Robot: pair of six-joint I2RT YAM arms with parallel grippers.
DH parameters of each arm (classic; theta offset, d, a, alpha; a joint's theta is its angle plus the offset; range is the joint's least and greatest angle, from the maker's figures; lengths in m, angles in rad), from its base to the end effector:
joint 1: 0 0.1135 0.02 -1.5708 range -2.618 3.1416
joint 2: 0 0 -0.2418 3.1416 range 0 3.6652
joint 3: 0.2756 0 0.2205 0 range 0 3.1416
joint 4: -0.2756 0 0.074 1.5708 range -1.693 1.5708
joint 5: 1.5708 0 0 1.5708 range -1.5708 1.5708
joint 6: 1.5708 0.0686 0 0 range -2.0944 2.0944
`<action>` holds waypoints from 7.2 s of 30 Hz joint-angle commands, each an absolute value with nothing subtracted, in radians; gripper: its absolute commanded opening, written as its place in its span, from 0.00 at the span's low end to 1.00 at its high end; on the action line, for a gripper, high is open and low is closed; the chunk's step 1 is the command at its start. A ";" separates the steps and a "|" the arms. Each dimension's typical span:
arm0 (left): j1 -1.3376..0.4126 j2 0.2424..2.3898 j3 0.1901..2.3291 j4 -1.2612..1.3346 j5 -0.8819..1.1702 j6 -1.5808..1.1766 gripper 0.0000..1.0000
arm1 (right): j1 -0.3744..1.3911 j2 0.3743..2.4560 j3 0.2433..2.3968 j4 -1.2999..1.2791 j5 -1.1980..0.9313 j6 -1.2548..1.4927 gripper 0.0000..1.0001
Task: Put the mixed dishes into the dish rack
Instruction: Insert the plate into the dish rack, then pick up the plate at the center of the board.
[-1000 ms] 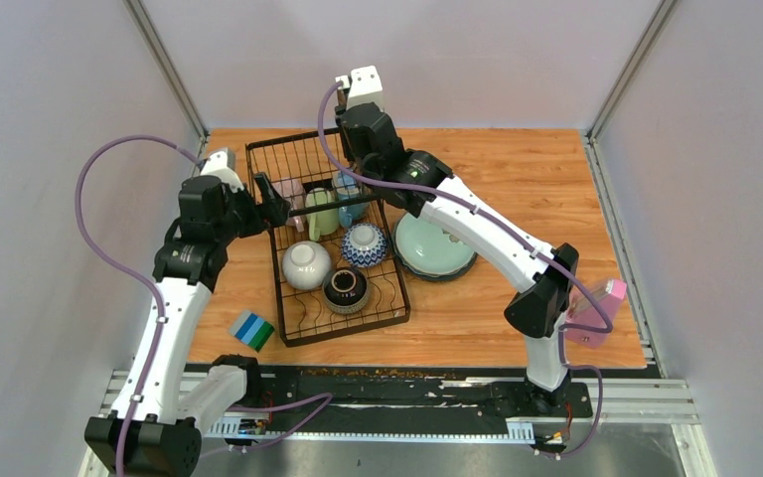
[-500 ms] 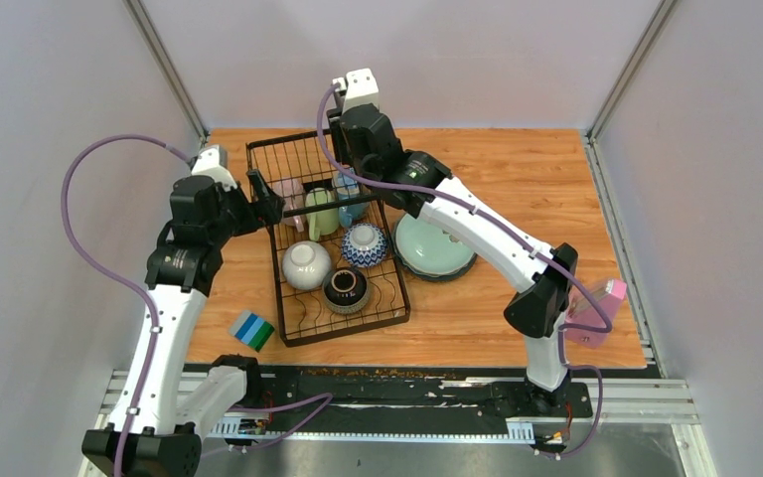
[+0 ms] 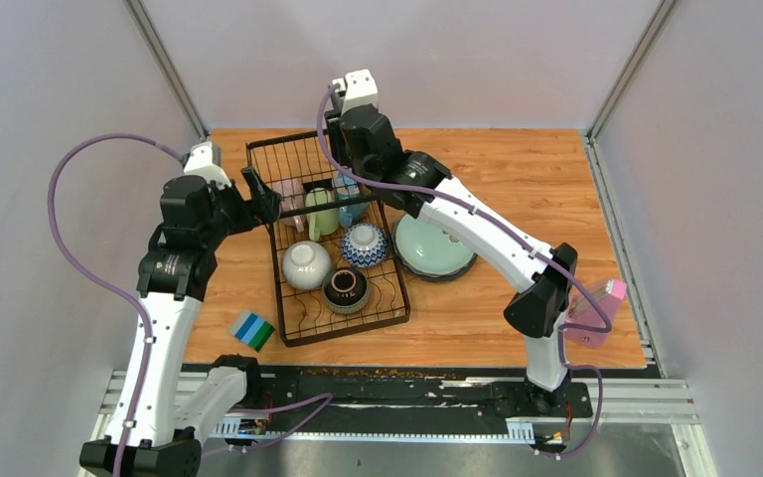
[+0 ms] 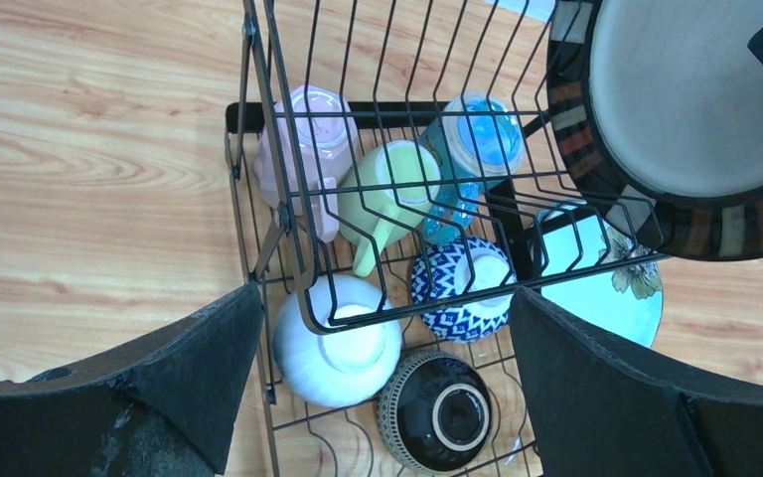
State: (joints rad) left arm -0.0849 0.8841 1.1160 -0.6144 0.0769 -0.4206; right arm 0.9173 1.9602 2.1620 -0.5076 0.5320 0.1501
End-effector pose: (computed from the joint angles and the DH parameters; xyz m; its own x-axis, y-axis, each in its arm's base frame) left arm 0.1904 -0.0215 0.3545 -0.4030 -0.3743 -0.8352 -0.0098 0.9143 -0.4050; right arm 0.2918 0.3239 0.3984 -0.2393 -0.1006 -0.9657 -0.3584 0.9335 -0.0084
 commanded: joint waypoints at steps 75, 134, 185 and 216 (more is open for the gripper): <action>-1.088 1.015 1.118 -0.400 -0.322 -0.335 0.96 | 0.352 0.898 0.916 -0.465 0.023 0.703 0.68; -1.022 1.990 1.665 -0.395 -0.576 -0.251 1.00 | -0.009 1.523 0.724 0.006 -0.588 0.788 0.32; -0.867 2.183 1.852 -0.559 -0.432 -0.260 1.00 | 0.029 1.470 0.727 -0.086 -0.538 0.761 0.40; -0.840 2.255 1.808 -0.553 -0.123 -0.335 0.92 | 0.051 1.483 0.710 -0.086 -0.509 0.758 0.41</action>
State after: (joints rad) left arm -0.8253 2.2353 1.8427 -0.5385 -0.2607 -0.3061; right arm 0.0414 1.4860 0.7174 -0.1146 -0.5144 0.7582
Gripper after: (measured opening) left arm 0.931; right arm 0.412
